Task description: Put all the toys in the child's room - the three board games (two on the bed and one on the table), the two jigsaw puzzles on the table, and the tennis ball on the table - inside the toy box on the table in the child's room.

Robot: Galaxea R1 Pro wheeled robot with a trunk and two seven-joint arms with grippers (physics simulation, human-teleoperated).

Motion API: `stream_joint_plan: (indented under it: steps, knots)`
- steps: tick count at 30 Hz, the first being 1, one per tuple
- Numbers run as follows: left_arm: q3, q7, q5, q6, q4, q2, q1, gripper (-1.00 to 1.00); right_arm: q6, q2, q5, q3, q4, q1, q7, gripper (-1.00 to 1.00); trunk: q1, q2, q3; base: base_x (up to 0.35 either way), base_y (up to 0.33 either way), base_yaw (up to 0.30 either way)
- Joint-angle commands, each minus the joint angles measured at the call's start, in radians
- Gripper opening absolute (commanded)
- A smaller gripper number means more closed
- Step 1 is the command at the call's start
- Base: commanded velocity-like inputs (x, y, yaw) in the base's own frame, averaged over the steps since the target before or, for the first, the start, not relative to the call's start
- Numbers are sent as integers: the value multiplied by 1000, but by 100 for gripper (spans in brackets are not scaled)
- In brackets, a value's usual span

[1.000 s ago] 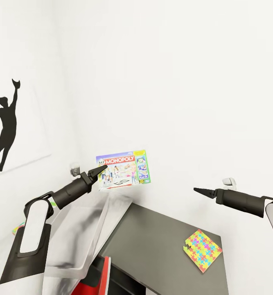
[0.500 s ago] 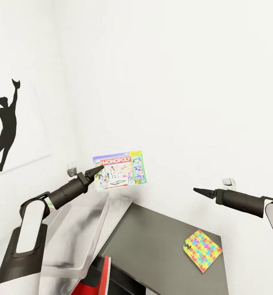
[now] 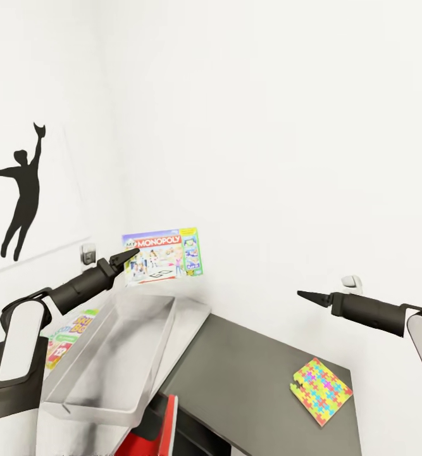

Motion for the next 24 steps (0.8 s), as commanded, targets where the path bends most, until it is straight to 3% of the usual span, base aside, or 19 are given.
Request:
stream_joint_plan:
  steps: [1,16,24]
  knots:
    - [1,-8,-9,4,0,0,-1,-100,4,0,4,-1,0,0,6,100,0,-1,0,0,0,101]
    - [9,-7,-12,5,13,14,0,-100,4,1,4,27,1,-3,11,100,0,-1,0,0,0,29]
    - [9,-7,-12,4,14,14,9,-100,4,1,4,23,1,-2,11,100,0,-1,0,0,0,2]
